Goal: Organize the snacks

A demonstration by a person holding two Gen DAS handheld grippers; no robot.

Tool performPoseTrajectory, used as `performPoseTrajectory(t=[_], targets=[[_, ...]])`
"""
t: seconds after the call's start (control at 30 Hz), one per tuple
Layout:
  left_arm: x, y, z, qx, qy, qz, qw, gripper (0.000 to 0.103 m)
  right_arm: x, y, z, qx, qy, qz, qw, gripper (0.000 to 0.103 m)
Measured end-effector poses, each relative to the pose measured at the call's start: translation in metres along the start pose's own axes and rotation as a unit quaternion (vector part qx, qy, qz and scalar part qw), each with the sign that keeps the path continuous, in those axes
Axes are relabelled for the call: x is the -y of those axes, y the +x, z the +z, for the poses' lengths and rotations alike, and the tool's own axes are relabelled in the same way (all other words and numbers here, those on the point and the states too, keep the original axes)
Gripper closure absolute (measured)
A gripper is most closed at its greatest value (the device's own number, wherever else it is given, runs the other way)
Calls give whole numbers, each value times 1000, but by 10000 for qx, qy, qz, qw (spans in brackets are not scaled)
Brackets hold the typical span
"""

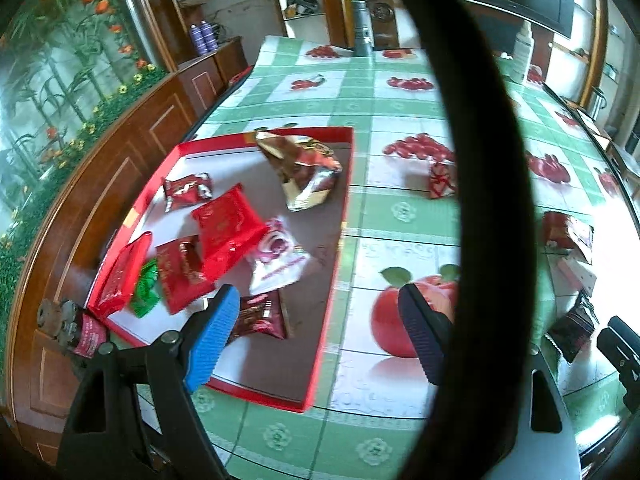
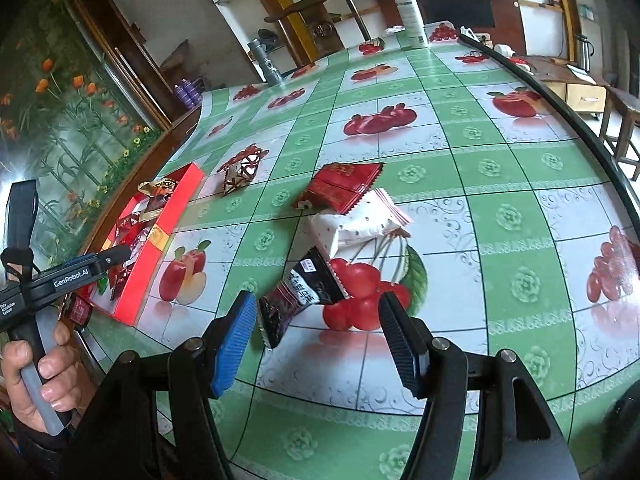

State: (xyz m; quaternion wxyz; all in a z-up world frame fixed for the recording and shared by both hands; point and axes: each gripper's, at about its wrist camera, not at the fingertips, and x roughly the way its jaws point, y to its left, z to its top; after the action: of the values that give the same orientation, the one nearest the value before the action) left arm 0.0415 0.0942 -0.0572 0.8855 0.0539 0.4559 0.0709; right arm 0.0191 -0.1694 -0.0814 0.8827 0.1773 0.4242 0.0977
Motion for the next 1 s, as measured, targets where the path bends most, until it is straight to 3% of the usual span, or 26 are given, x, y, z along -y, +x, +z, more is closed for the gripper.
performPoseTrajectory(t=[0.53,1.0], targets=[[40,17,25,-55,413,-249,9988,21,3,2,3,-16,5,17,10000,39],[61,39,47,-132,858,-547,9947,21,-1,7,33,189,-284,-111,9994,39]])
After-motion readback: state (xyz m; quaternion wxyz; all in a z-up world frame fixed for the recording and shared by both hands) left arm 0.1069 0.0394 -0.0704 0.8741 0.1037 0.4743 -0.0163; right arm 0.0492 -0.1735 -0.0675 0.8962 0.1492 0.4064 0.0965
